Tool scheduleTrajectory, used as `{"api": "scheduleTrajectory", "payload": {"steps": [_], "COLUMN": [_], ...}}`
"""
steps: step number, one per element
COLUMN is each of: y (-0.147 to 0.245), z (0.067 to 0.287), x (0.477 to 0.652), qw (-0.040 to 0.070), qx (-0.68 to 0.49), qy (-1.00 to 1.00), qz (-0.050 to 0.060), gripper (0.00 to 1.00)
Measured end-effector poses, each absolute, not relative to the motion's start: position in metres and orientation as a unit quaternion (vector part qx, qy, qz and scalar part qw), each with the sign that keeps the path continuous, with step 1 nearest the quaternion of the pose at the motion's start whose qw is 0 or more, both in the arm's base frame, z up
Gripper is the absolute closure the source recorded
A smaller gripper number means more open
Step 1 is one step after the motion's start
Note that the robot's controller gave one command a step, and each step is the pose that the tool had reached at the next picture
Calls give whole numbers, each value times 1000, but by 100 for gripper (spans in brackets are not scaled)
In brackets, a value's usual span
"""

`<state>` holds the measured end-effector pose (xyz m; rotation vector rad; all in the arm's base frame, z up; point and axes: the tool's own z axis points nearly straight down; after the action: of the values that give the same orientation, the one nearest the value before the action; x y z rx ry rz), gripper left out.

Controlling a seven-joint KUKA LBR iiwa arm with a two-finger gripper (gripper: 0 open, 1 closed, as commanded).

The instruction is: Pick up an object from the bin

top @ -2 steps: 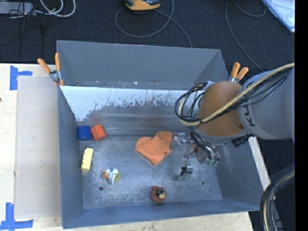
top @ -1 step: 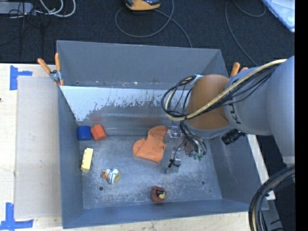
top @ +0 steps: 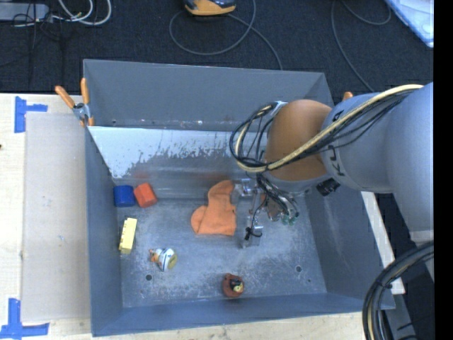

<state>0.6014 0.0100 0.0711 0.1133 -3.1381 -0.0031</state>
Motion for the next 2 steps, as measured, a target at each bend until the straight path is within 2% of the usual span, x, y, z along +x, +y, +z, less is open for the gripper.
{"api": "scheduleTrajectory", "payload": {"steps": [1,2], "y": [39,69], "z": [78,76], "x": [612,617], "qw": [0,0], "qx": [-54,18], "qy": [-999,-1000], "qz": [-1,-1], "gripper": [0,0]}}
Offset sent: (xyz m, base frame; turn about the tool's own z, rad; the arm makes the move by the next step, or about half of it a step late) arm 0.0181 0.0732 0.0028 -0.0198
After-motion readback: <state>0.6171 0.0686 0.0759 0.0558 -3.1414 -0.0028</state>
